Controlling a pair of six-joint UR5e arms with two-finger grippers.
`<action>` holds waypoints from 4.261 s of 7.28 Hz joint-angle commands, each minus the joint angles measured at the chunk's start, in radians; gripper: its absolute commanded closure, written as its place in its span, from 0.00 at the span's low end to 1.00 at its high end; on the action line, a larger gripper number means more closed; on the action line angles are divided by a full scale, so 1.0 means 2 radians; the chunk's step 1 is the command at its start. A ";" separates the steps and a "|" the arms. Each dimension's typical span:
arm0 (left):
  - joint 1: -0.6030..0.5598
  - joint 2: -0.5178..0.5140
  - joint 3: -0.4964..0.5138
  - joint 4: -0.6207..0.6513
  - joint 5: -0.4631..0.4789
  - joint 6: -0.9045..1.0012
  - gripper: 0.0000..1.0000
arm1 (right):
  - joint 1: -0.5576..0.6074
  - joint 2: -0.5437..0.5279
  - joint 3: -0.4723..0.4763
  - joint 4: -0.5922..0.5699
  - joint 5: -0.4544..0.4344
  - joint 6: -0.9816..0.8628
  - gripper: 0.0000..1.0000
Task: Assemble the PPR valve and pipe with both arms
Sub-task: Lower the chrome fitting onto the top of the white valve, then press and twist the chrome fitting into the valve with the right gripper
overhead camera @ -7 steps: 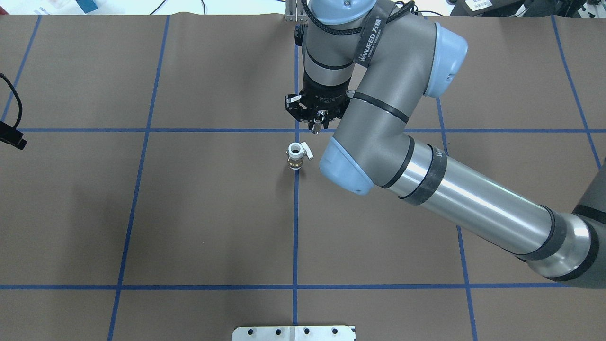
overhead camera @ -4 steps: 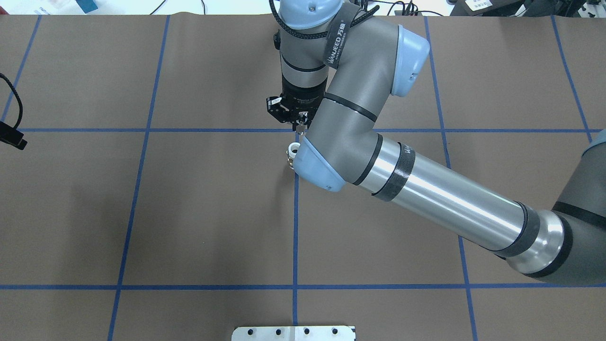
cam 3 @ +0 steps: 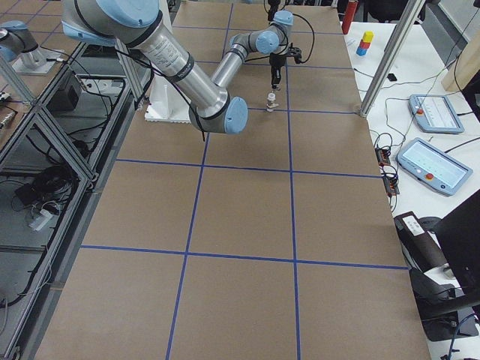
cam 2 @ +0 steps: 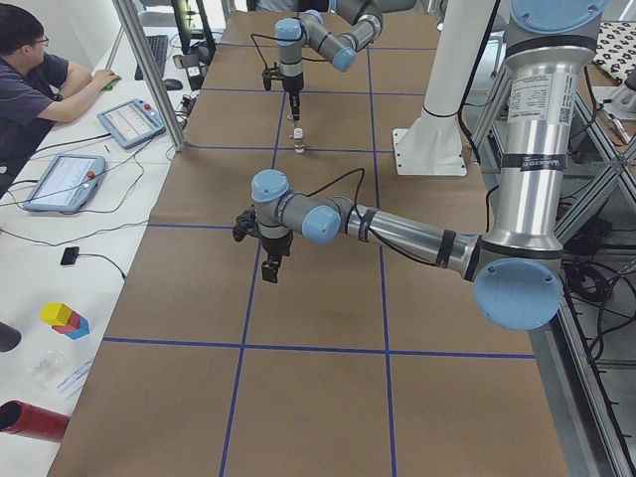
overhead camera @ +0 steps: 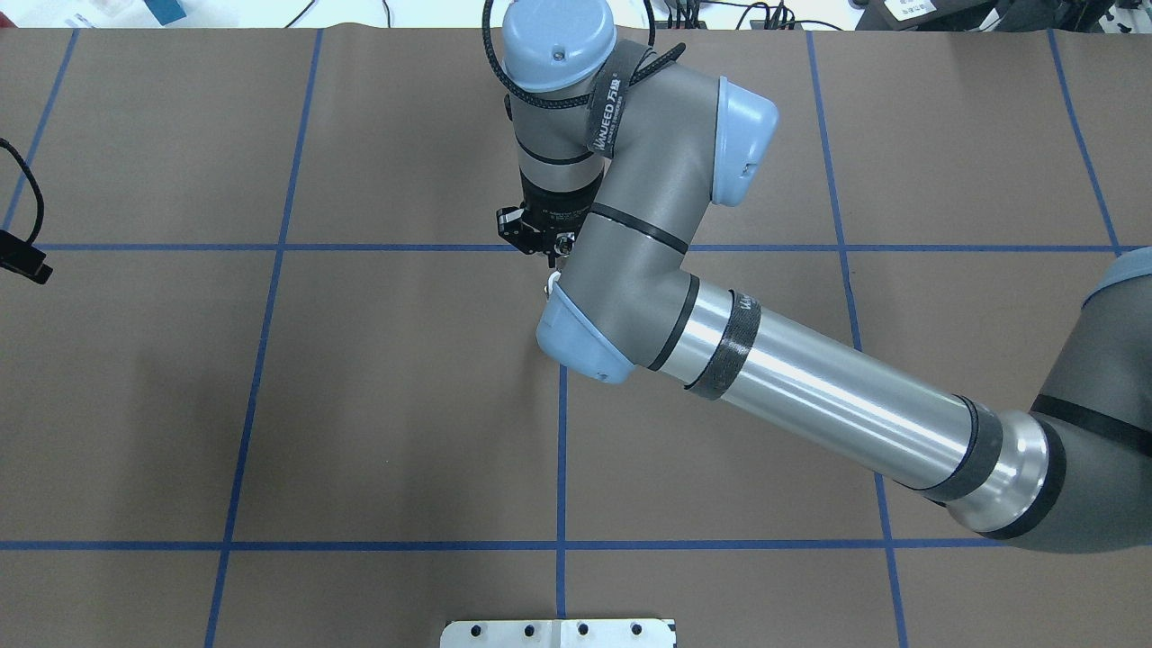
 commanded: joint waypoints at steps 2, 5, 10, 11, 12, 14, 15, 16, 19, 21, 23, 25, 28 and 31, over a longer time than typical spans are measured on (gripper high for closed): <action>0.000 -0.001 0.000 0.000 0.000 0.000 0.00 | -0.003 -0.001 -0.001 0.000 -0.001 0.000 1.00; 0.001 -0.001 0.001 0.000 0.000 0.000 0.00 | -0.004 -0.001 -0.006 0.004 -0.002 -0.005 1.00; 0.001 -0.001 0.001 0.000 0.000 -0.001 0.00 | -0.007 -0.001 -0.016 0.023 -0.001 -0.002 1.00; 0.001 -0.001 0.001 0.000 0.000 -0.001 0.00 | -0.007 -0.002 -0.016 0.023 0.000 -0.002 1.00; 0.001 -0.001 0.001 0.000 0.000 -0.002 0.00 | -0.007 -0.002 -0.016 0.023 0.000 -0.002 1.00; 0.001 -0.002 0.001 0.000 0.000 -0.003 0.00 | -0.007 -0.003 -0.016 0.023 0.000 -0.002 1.00; 0.001 -0.002 0.001 0.000 0.000 -0.003 0.00 | -0.007 -0.004 -0.016 0.023 0.000 -0.002 1.00; 0.002 -0.003 0.004 0.000 0.000 -0.003 0.00 | -0.008 -0.004 -0.016 0.023 0.000 -0.002 1.00; 0.001 -0.006 0.009 0.000 0.000 -0.003 0.00 | -0.010 -0.004 -0.014 0.023 0.001 -0.001 1.00; 0.001 -0.007 0.009 0.000 0.000 -0.003 0.00 | -0.010 -0.005 -0.013 0.023 0.001 0.000 1.00; 0.001 -0.007 0.008 0.000 0.000 -0.004 0.00 | -0.010 -0.008 -0.013 0.023 0.001 -0.001 1.00; 0.001 -0.008 0.008 0.000 0.000 -0.004 0.00 | -0.010 -0.008 -0.013 0.023 0.001 -0.001 1.00; 0.001 -0.008 0.008 0.000 0.000 -0.004 0.00 | -0.012 -0.011 -0.015 0.025 0.001 -0.003 1.00; 0.001 -0.008 0.008 0.000 0.000 -0.004 0.00 | -0.013 -0.010 -0.016 0.025 0.001 -0.002 1.00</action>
